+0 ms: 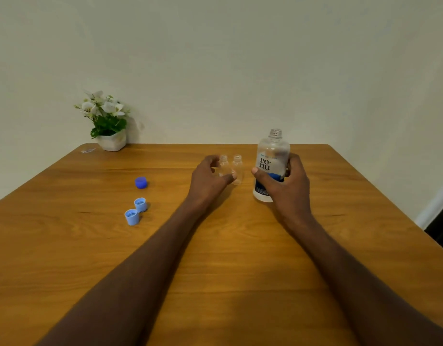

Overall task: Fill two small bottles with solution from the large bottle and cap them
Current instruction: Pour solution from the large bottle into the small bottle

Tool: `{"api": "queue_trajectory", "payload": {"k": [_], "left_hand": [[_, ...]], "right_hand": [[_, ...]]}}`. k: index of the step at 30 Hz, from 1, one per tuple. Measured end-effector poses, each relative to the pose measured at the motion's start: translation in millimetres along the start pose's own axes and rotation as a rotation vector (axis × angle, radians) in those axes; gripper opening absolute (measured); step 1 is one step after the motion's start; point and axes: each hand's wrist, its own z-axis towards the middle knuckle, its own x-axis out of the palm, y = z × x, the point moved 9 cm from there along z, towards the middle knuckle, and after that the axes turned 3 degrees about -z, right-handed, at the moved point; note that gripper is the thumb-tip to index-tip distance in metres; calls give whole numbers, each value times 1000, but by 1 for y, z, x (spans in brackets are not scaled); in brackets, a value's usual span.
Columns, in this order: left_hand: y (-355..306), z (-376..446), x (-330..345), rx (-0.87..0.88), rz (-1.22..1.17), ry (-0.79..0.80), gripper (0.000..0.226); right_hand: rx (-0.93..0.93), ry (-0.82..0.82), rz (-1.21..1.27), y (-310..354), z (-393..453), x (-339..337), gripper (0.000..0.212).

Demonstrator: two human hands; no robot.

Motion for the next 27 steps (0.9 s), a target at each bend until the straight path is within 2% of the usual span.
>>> {"api": "queue_trajectory", "payload": {"k": [5, 12, 14, 20, 23, 27], "left_hand": [[-2, -5, -7, 30, 60, -29, 37], [4, -47, -22, -64, -305, 63, 22], [1, -55, -24, -55, -324, 74, 21], [-8, -61, -24, -7, -183, 104, 38], [-7, -61, -27, -21, -196, 65, 49], [-10, -61, -33, 14, -282, 7, 36]], "right_hand": [[15, 35, -10, -1, 0, 5, 66], [12, 42, -6, 10, -5, 4, 62], [8, 43, 4, 14, -8, 3, 67], [-43, 66, -15, 25, -16, 4, 79], [-84, 66, -34, 30, -17, 3, 80], [-140, 38, -117, 35, -15, -1, 74]]}}
